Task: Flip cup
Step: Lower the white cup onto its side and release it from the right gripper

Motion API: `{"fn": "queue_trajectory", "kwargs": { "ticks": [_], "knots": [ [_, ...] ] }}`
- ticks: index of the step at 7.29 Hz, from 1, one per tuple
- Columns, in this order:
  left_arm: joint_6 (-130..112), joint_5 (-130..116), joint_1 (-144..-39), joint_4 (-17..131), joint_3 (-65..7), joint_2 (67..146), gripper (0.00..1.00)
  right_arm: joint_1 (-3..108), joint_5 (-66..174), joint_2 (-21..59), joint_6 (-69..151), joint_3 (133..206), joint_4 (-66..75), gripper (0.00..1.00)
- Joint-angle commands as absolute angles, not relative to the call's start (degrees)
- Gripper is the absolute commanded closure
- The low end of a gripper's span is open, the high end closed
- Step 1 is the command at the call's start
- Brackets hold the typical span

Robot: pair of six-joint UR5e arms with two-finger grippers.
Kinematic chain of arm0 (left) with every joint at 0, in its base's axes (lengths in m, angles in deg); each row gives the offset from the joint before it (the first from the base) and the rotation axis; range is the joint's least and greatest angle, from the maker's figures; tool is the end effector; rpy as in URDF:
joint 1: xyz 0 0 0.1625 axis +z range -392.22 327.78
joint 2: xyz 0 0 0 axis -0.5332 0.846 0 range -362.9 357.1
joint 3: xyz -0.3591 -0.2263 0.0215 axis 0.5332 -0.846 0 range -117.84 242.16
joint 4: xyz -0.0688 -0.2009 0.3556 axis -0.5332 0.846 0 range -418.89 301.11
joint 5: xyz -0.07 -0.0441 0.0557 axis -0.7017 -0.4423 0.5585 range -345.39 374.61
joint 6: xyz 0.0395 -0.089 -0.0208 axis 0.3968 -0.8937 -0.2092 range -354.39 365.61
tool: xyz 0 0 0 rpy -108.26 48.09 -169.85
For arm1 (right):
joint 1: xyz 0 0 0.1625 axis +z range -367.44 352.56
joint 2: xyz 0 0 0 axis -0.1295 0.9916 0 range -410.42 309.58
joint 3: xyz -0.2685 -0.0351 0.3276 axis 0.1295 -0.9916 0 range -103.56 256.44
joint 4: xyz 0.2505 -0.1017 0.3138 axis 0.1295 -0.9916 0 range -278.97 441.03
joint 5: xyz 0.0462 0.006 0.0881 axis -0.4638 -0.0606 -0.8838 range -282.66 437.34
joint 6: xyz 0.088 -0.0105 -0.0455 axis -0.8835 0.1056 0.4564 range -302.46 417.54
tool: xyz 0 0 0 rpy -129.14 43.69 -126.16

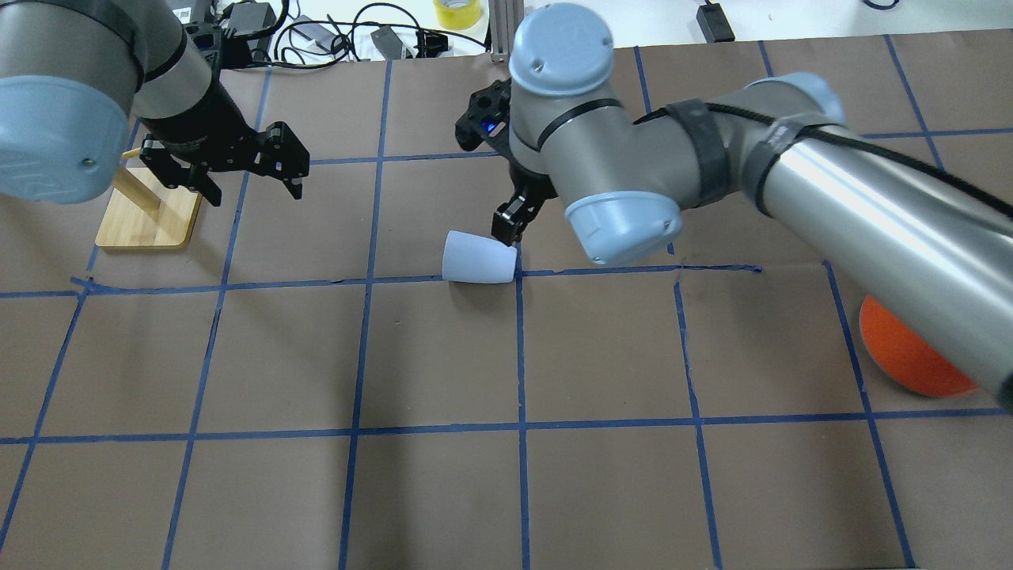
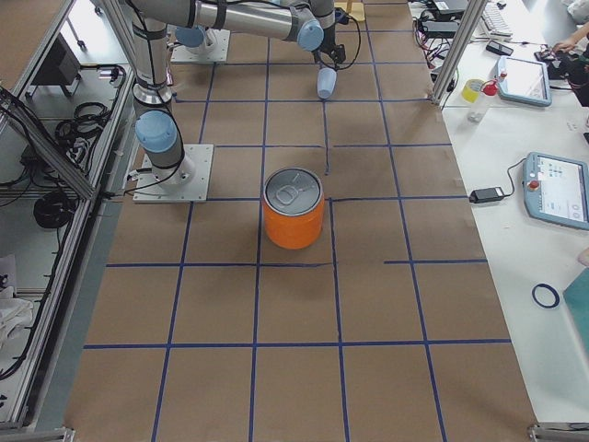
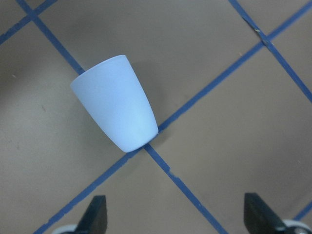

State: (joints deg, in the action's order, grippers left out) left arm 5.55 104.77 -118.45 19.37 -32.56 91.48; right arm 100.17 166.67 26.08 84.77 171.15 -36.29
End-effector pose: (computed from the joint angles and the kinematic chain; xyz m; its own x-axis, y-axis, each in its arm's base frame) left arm -0.0982 -0.5315 0.4293 -0.9978 -0.0670 -0.0028 -0.0668 0.9967 -0.0459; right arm 0.3055 -0.5177 0.3706 -0.7103 -0.7011 0.0622 -0.7014 0.6976 -0.1461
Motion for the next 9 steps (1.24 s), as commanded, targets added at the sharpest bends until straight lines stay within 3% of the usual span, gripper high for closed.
{"fn": "queue_trajectory", "kwargs": {
  "ticks": [1, 3, 9],
  "knots": [
    [5.5, 95.4, -118.7, 10.8, -34.9, 95.9, 0.00, 92.8, 167.1, 34.5, 80.3, 171.4, -21.1, 0.00],
    [5.4, 90.0, -118.9, 2.7, -36.2, 102.1, 0.00, 88.3, 167.5, 40.0, 75.7, 171.5, -20.8, 0.00],
    [3.9, 85.3, -127.0, -1.8, -36.4, 112.5, 0.00, 80.5, 167.5, 39.4, 69.7, 168.8, -20.8, 0.00]
  ]
}}
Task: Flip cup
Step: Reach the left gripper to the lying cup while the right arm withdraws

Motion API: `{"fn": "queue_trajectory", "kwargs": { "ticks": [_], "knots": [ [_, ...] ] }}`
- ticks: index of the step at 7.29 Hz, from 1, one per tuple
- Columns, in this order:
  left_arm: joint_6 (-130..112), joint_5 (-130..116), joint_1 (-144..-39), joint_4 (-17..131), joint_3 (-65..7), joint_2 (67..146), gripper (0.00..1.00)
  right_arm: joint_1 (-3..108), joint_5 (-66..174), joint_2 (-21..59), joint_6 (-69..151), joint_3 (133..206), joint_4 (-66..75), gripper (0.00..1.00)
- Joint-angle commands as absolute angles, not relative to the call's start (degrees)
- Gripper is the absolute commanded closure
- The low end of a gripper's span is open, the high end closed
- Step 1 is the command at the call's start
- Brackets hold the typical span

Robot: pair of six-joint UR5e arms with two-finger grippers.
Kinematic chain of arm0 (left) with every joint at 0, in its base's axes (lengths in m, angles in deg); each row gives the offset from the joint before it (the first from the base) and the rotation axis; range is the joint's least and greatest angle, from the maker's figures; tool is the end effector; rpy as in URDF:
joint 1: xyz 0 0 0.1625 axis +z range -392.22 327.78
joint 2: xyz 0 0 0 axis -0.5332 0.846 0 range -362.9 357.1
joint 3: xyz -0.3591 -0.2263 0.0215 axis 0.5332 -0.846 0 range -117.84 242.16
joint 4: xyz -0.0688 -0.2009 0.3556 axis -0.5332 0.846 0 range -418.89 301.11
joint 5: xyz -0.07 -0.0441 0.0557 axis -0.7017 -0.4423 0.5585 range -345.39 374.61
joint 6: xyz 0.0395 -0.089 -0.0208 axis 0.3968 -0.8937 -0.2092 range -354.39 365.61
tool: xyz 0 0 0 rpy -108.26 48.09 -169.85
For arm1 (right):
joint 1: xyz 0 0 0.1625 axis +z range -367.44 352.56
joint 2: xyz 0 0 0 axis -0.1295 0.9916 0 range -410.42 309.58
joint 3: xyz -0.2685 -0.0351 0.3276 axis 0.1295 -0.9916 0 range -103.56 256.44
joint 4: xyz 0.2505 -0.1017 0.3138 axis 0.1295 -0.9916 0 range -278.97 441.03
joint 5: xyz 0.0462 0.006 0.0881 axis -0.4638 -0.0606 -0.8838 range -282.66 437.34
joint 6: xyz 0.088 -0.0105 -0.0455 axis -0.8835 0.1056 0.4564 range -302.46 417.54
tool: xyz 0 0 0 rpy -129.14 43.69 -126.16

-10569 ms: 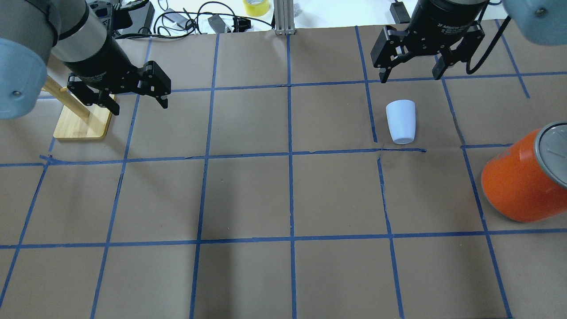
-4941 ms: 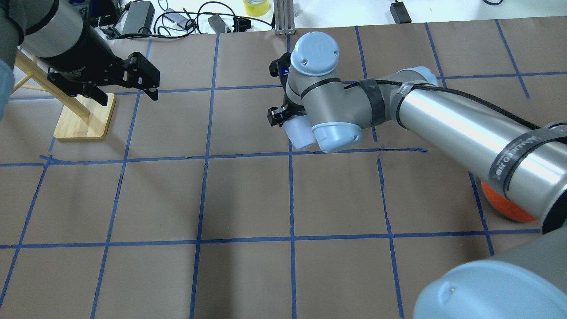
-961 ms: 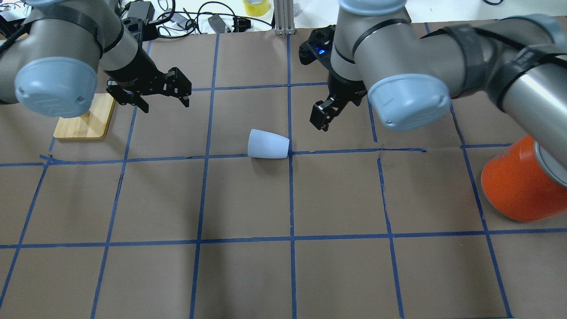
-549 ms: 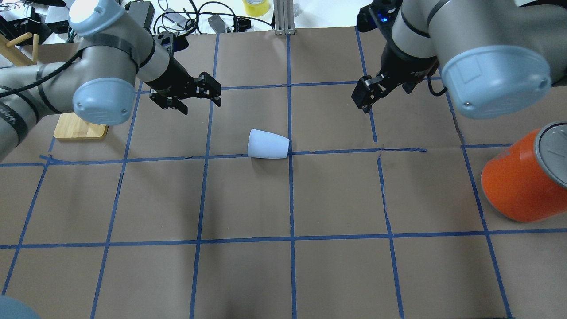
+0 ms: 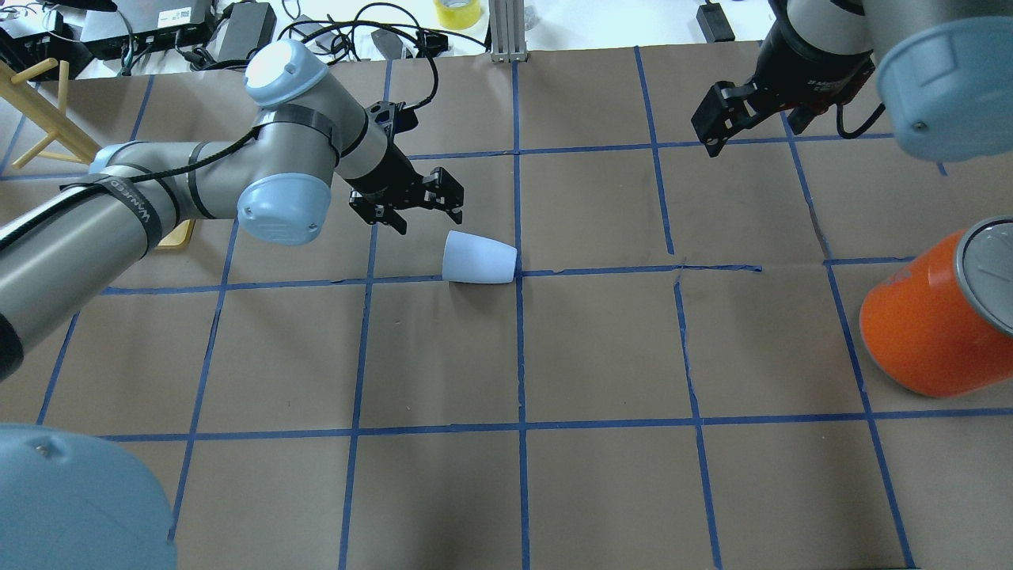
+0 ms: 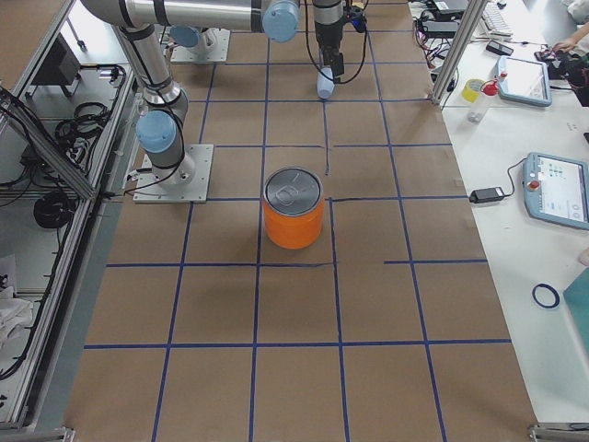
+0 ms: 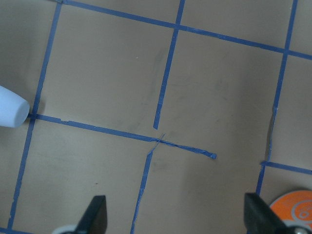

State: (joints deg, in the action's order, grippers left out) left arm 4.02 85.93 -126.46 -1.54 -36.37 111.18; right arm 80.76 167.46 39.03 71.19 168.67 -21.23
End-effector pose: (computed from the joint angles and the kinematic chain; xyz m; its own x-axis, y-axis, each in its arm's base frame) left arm -0.2093 -0.5897 0.2449 -0.9464 0.0425 0.3201 0.0477 0.9988 0.0084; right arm 0.1171 -0.5144 0.4866 -0.9786 -0.2017 0.0409 -0.2057 0.9655 -0.1596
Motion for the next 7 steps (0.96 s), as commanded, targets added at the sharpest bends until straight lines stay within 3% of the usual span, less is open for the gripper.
{"fn": "queue_trajectory", "kwargs": {
  "ticks": [1, 2, 4, 5, 6, 7],
  "knots": [
    [3.8, 81.0, -127.1, -1.6, -36.5, 113.1, 0.00, 80.5, 167.4, 39.3, 69.5, 168.8, -20.9, 0.00],
    [3.8, 80.8, -127.2, -1.6, -36.5, 113.5, 0.00, 80.5, 167.3, 39.4, 69.3, 169.1, -21.3, 0.00],
    [3.8, 80.3, -127.7, -1.7, -36.5, 114.4, 0.13, 80.5, 167.3, 39.7, 62.0, 168.3, -21.4, 0.00],
    [3.2, 80.4, -128.1, -1.6, -36.5, 114.8, 0.35, 80.5, 167.3, 39.7, 61.6, 168.1, -21.4, 0.00],
    [-0.6, 80.3, -128.2, -1.7, -36.4, 115.3, 0.94, 80.8, 167.2, 39.8, 61.1, 168.0, -21.5, 0.00],
    [-4.1, 80.3, -128.3, -1.8, -36.1, 115.4, 1.00, 80.9, 167.3, 39.8, 58.6, 168.1, -21.8, 0.00]
  ]
}}
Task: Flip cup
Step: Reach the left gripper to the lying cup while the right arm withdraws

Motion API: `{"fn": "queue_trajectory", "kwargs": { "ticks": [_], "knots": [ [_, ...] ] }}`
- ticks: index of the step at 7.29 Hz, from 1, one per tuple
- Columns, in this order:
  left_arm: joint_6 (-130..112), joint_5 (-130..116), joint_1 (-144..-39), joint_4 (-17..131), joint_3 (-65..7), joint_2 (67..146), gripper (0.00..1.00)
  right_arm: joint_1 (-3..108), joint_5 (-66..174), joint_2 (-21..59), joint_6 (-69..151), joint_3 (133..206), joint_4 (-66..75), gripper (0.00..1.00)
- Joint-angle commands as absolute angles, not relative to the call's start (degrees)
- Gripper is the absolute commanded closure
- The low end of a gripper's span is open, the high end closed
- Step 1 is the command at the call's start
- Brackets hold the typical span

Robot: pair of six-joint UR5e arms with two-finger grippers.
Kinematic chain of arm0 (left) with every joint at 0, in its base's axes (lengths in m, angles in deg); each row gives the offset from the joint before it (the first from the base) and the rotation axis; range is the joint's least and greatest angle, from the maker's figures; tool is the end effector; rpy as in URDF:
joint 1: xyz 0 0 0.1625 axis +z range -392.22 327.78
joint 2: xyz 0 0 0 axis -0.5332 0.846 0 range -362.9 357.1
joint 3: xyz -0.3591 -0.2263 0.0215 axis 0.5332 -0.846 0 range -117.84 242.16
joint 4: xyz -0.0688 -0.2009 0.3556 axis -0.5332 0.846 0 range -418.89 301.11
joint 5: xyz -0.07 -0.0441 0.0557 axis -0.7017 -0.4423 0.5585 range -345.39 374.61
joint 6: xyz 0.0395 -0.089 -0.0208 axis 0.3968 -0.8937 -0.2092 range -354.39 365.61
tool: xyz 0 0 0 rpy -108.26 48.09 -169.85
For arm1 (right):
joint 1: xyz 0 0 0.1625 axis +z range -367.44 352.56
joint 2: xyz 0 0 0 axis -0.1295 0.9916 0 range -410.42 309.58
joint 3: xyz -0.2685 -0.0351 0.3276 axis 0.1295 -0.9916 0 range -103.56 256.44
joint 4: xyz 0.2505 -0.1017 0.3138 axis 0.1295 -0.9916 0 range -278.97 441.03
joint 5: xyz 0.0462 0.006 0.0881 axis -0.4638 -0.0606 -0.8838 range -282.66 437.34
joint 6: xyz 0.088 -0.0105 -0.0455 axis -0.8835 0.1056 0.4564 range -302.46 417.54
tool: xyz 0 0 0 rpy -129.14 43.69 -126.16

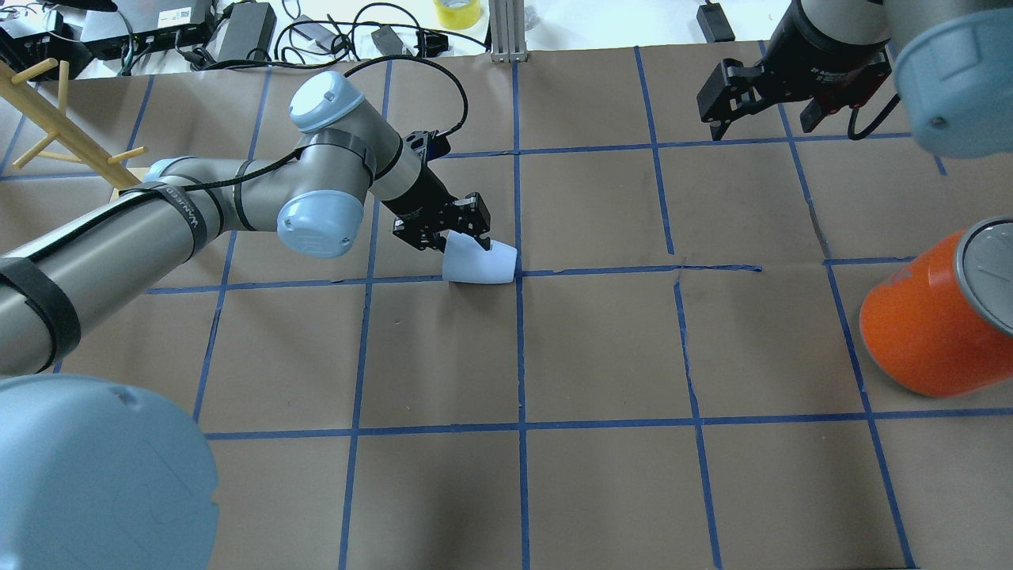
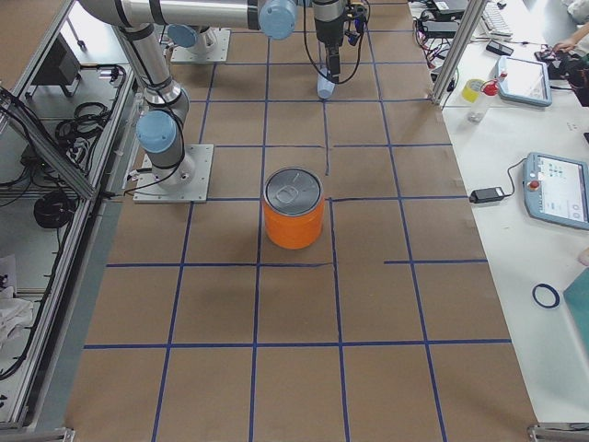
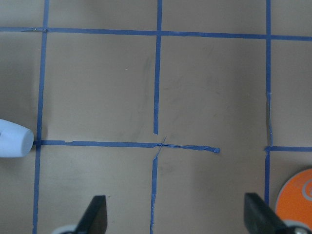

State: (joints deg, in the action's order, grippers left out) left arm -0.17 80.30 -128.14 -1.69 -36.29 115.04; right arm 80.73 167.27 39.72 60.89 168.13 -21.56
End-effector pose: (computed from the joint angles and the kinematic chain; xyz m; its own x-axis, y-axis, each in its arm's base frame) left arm -0.2360 -0.5875 0.2085 -0.9149 -0.0320 0.4024 0.0109 0.9945 0.1038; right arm 0.1172 -0.5118 0.4981 -0.9996 -0.0256 0.0100 -0.0270 0.9812 -0.1912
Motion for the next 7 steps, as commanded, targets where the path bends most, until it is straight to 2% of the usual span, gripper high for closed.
{"fn": "queue_trajectory", "kwargs": {
  "ticks": [1, 4, 7],
  "knots": [
    [-5.9, 80.4, -128.3, -1.9, -35.6, 114.9, 1.00, 80.8, 167.4, 39.7, 58.2, 168.6, -21.7, 0.00],
    [-8.1, 86.0, -128.2, -0.8, -30.1, 113.7, 1.00, 80.7, 167.4, 39.7, 58.3, 169.2, -21.6, 0.00],
    [-9.1, 90.3, -128.3, -1.1, -29.4, 113.4, 1.00, 80.7, 167.1, 39.6, 58.4, 169.3, -21.6, 0.00]
  ]
}}
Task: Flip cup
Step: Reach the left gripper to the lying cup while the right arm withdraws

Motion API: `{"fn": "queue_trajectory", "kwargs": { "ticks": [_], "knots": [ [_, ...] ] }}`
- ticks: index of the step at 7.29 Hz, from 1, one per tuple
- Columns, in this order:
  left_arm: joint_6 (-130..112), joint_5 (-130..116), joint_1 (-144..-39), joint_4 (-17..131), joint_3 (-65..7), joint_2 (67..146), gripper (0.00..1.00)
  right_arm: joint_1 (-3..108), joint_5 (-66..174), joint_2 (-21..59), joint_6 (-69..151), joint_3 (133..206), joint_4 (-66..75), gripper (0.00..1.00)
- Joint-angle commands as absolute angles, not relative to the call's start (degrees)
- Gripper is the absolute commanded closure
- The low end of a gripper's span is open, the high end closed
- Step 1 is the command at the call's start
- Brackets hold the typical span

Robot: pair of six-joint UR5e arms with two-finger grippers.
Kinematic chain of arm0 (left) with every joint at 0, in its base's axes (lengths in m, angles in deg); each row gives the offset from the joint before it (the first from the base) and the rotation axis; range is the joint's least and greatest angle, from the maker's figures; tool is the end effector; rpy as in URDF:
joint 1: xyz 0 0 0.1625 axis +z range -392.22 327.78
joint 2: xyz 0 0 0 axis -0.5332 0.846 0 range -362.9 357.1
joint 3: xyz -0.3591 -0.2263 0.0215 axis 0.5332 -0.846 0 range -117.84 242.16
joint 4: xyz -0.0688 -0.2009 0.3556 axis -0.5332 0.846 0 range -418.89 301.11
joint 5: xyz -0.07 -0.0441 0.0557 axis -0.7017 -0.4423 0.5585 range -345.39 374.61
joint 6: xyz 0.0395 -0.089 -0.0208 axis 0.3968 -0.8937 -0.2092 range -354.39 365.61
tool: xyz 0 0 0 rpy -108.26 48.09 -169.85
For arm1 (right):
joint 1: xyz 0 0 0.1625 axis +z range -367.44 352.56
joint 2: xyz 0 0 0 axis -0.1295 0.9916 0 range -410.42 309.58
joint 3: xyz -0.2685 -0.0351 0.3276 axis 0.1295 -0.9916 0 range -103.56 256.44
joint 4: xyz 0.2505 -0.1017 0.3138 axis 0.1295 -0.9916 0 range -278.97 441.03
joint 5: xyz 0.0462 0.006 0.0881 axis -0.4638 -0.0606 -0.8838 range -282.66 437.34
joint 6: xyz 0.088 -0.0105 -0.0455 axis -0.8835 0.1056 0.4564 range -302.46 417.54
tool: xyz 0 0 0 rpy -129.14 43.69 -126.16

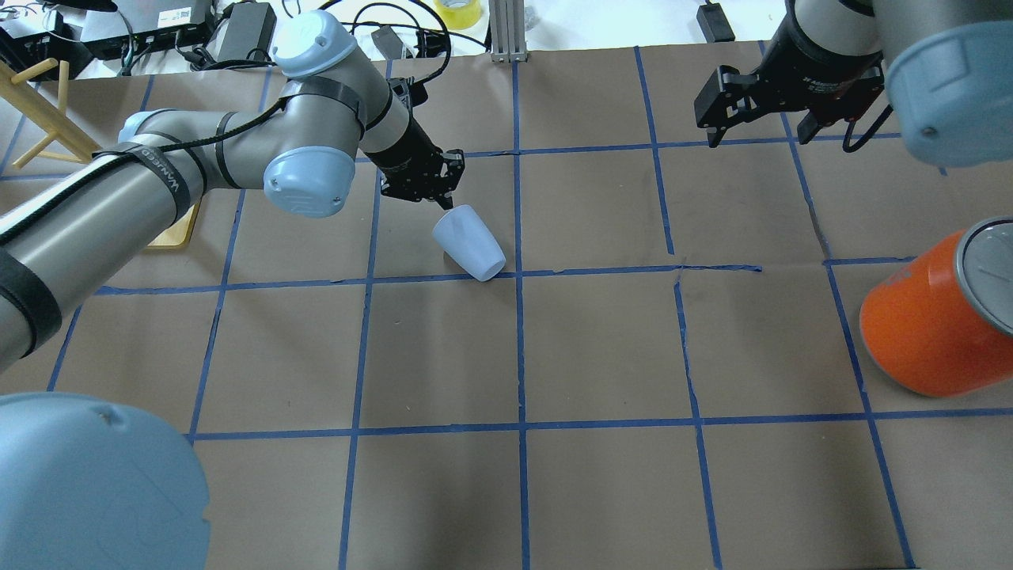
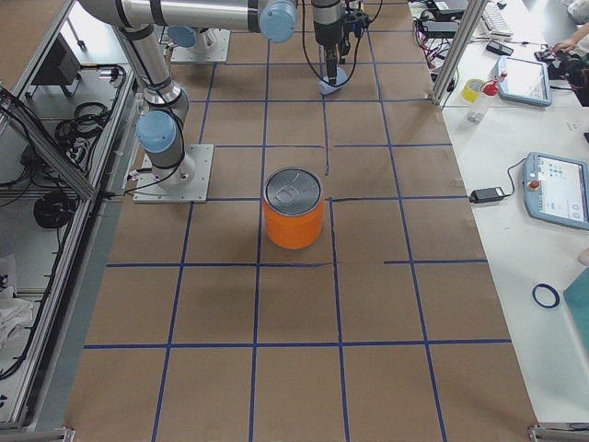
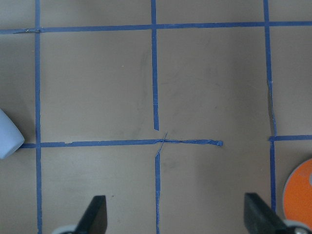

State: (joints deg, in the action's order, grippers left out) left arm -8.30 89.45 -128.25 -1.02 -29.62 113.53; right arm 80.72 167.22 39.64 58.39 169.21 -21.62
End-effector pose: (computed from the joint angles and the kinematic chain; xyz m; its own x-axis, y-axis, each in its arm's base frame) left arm -0.2257 -0.6206 0.2686 -0.9551 -0.1229 0.2696 -0.1286 0.9917 -0.0035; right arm 0.1173 -0.5106 0.4880 -0.9999 0.0172 0.0005 0.0169 0.9848 -0.1726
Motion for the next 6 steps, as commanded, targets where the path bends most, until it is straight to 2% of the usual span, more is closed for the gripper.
{"fn": "queue_trajectory", "kwargs": {
  "ticks": [1, 2, 3, 6],
  "knots": [
    [-10.5, 89.8, -128.3, -0.9, -29.2, 113.2, 1.00, 80.7, 167.1, 39.7, 58.6, 169.3, -21.6, 0.00],
    [-9.9, 89.6, -128.2, -2.2, -29.1, 114.1, 0.05, 80.7, 167.1, 39.7, 58.7, 169.3, -21.6, 0.00],
    [-9.8, 87.9, -128.2, -3.6, -28.8, 114.3, 0.00, 80.7, 167.1, 39.7, 58.7, 169.3, -21.6, 0.00],
    [11.4, 84.5, -128.2, -3.8, -28.9, 116.8, 0.00, 80.7, 167.1, 39.6, 58.8, 169.3, -21.6, 0.00]
  ]
}}
